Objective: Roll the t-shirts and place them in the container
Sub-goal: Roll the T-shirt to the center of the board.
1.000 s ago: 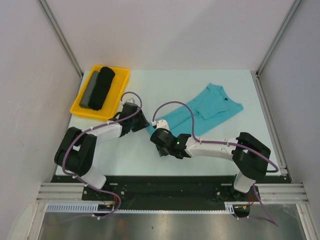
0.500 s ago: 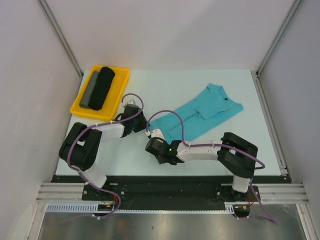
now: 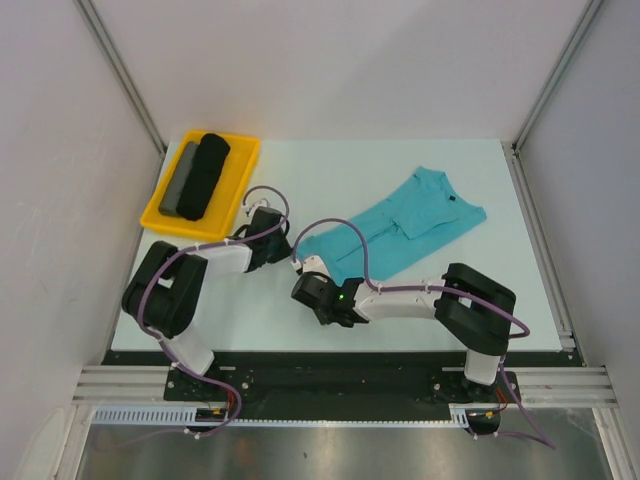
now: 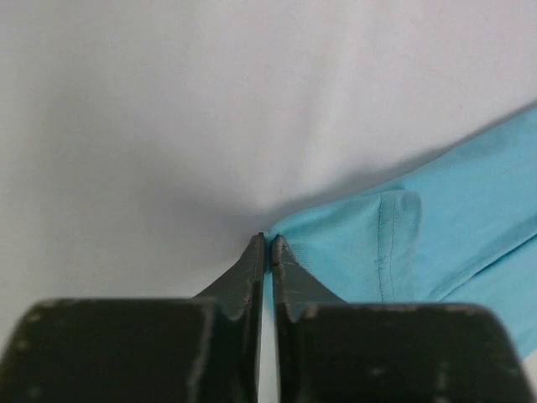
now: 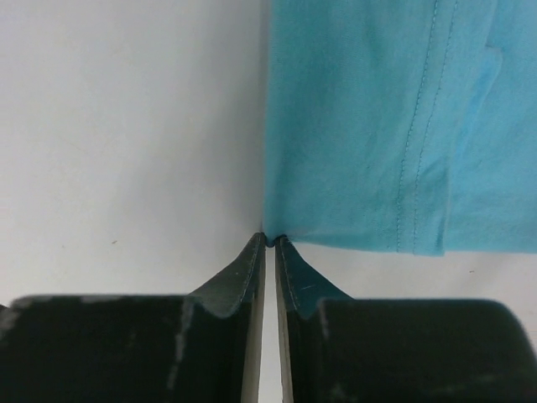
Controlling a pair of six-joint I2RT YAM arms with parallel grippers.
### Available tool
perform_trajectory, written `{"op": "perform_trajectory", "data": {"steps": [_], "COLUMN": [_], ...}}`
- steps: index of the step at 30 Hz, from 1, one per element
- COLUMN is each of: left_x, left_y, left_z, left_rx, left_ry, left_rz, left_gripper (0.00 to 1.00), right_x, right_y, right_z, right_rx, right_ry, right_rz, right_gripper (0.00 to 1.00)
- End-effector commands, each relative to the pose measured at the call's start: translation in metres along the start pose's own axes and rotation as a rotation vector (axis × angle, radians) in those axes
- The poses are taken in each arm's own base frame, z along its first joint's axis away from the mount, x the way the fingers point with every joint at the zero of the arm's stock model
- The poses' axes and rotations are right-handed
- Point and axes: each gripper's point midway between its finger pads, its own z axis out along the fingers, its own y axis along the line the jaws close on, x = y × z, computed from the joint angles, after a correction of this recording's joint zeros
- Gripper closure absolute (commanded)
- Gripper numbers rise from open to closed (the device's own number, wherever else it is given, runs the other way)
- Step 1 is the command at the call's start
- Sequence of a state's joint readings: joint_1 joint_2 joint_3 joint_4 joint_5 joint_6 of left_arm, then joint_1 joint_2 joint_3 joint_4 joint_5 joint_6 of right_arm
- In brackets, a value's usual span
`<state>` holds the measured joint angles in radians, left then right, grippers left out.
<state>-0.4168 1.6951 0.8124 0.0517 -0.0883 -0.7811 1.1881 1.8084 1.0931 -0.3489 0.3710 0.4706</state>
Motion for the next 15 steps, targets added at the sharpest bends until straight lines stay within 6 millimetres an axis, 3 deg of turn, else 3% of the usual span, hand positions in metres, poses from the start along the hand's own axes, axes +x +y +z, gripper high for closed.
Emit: {"op": "perform_trajectory", "data": {"steps": [1,9,15], "left_x": [-0.011,-0.017,-0.015], "left_y": [0.016,0.036,0.041], "left_z": [-0.016,-0.049,-0.054], "left_rx": [-0.103,-0.182,-0.213], "left_ry": [-0.041,-0.071,-0.042], "left_rz": [0.026,0.074,0.102], "left_gripper": [1.0,1.0,1.0], "right_x": [-0.025,-0.032,-0.029], "right_y": [0.021,0.045,0.05], "right_z": [-0.018,-0.043,-0.045], "right_rx": [-0.091,-0.225,-0.259], "right_ry": [-0.062,-0.07,-0.046], "right_rz": [0.011,0.049,0.078], "right_gripper": [0.88,0.92,0.93]}}
